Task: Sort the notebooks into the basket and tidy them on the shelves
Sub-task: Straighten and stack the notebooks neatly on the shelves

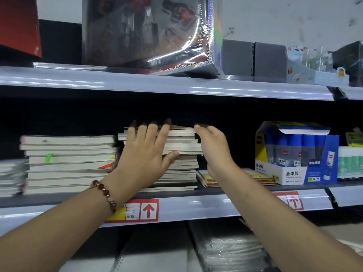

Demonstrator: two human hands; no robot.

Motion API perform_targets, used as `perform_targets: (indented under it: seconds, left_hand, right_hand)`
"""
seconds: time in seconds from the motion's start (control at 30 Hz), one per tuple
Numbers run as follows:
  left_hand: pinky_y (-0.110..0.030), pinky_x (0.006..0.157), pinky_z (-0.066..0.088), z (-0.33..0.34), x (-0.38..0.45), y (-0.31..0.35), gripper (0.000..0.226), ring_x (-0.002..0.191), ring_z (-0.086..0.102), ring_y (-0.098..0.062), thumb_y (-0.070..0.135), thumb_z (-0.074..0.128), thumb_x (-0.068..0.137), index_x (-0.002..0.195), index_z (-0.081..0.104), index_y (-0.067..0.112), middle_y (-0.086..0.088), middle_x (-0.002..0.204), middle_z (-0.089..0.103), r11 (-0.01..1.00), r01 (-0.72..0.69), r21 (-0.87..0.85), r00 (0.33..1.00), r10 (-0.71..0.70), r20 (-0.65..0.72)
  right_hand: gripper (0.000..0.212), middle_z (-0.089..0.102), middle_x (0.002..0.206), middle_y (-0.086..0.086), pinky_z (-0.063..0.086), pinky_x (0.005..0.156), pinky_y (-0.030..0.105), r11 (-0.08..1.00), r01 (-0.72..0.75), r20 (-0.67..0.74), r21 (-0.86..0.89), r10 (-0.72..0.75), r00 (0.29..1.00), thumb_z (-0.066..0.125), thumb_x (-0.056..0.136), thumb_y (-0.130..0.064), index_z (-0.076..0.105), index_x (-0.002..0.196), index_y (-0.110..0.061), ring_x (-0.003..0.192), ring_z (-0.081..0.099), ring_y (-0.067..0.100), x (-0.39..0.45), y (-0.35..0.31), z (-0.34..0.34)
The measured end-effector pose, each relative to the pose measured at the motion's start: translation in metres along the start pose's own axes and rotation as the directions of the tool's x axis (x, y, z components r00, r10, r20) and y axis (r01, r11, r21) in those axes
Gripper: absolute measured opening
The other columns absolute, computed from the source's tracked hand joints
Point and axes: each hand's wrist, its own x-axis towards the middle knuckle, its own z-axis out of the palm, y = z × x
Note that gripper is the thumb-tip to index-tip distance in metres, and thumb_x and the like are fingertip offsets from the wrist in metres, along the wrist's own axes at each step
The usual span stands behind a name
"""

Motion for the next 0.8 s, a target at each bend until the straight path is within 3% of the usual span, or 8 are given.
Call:
perform_targets:
  seconds: [0.17,0.3,0.43,0.5,0.6,0.8]
  left_hand:
    - [-0.051,0.098,0.036,0.004,0.004,0.009,0.073,0.105,0.048,-0.031,0.072,0.030,0.091,0.141,0.045,0.021,-0.013,0.116,0.052,0.990,0.071,-0.120,0.997,-0.075,-0.026]
    - [-0.053,0.113,0.026,0.003,-0.006,-0.003,0.083,0.128,0.038,-0.037,0.078,0.024,0.090,0.150,0.031,0.022,-0.018,0.140,0.040,0.957,0.218,-0.192,0.974,-0.227,-0.026]
    - [-0.047,0.122,0.011,-0.001,-0.020,-0.008,0.088,0.149,0.013,-0.034,0.076,0.024,0.088,0.156,0.016,0.021,-0.013,0.157,0.020,0.875,0.325,-0.358,0.942,-0.333,0.040]
    - [-0.051,0.122,0.012,0.003,-0.024,-0.014,0.082,0.146,0.017,-0.037,0.073,0.024,0.094,0.155,0.021,0.019,-0.017,0.153,0.027,0.909,0.280,-0.309,0.956,-0.294,0.004]
    - [-0.055,0.123,0.008,0.011,-0.026,-0.026,0.077,0.142,0.023,-0.041,0.066,0.021,0.096,0.153,0.024,0.014,-0.023,0.144,0.035,0.954,0.232,-0.190,0.971,-0.240,-0.019]
    - [-0.058,0.121,0.004,0.016,-0.016,-0.017,0.073,0.146,0.014,-0.045,0.064,0.020,0.098,0.159,0.014,0.023,-0.015,0.160,0.022,0.984,0.110,-0.142,0.994,-0.109,0.011]
  right_hand:
    - [0.044,0.074,0.096,0.007,0.051,0.060,0.031,0.958,-0.273,0.058,0.092,0.268,0.962,0.048,0.095,-0.057,0.063,0.110,-0.018,0.085,0.070,0.021,0.001,-0.001,0.003]
    - [0.036,0.067,0.069,0.003,0.052,0.056,0.028,0.946,-0.283,0.068,0.160,0.275,0.959,0.045,0.099,-0.043,0.064,0.087,-0.014,0.062,0.064,0.018,0.003,0.002,0.002]
    - [0.031,0.055,0.060,0.001,0.047,0.057,0.029,0.916,-0.325,0.049,0.234,0.323,0.945,0.042,0.099,-0.033,0.054,0.076,-0.015,0.057,0.054,0.018,0.007,0.002,0.007]
    - [0.037,0.063,0.064,0.002,0.055,0.068,0.034,0.915,-0.359,0.099,0.184,0.346,0.933,0.043,0.100,-0.039,0.059,0.077,-0.014,0.065,0.062,0.021,0.003,0.000,0.013]
    - [0.041,0.077,0.083,0.006,0.059,0.083,0.045,0.919,-0.379,0.183,0.107,0.356,0.916,0.047,0.098,-0.052,0.070,0.095,-0.017,0.083,0.073,0.027,-0.003,-0.002,0.018]
    - [0.070,0.072,0.113,0.008,0.055,0.093,0.047,0.934,-0.349,0.147,0.073,0.336,0.930,0.047,0.086,-0.075,0.058,0.129,-0.022,0.101,0.069,0.029,0.007,-0.010,0.019]
